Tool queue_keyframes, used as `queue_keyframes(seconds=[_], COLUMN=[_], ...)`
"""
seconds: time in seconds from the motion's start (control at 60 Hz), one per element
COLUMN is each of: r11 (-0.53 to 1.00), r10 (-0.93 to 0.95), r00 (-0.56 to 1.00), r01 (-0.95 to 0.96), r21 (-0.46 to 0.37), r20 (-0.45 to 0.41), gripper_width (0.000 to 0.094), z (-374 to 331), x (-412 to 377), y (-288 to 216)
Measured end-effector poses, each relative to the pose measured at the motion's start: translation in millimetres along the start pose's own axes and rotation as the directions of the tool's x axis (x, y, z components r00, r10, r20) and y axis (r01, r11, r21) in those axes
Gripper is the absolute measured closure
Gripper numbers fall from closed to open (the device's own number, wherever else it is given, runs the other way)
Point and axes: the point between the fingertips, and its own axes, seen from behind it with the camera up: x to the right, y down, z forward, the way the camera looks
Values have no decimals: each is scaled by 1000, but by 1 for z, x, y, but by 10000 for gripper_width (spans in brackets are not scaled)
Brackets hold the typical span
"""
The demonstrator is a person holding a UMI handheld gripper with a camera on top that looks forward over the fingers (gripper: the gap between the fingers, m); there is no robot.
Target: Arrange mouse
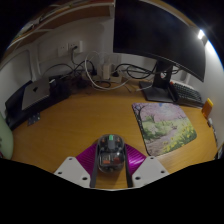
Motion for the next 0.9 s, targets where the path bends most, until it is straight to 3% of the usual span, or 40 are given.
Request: queue_keyframes(seconds=[0.117,0.25,0.483,0.633,0.9], r11=[999,994,971,978,988], r10=[32,78,139,159,152], r00=[999,997,987,980,986], r01=[-32,-78,-121,-140,-150], r21=[12,82,207,157,45], r20=[11,9,-78,-117,-70], gripper_width=[563,566,566,567,535], z=[-7,-29,-32,21,74], x=[6,33,153,216,235], y=[-15,-73,-161,-132,-63])
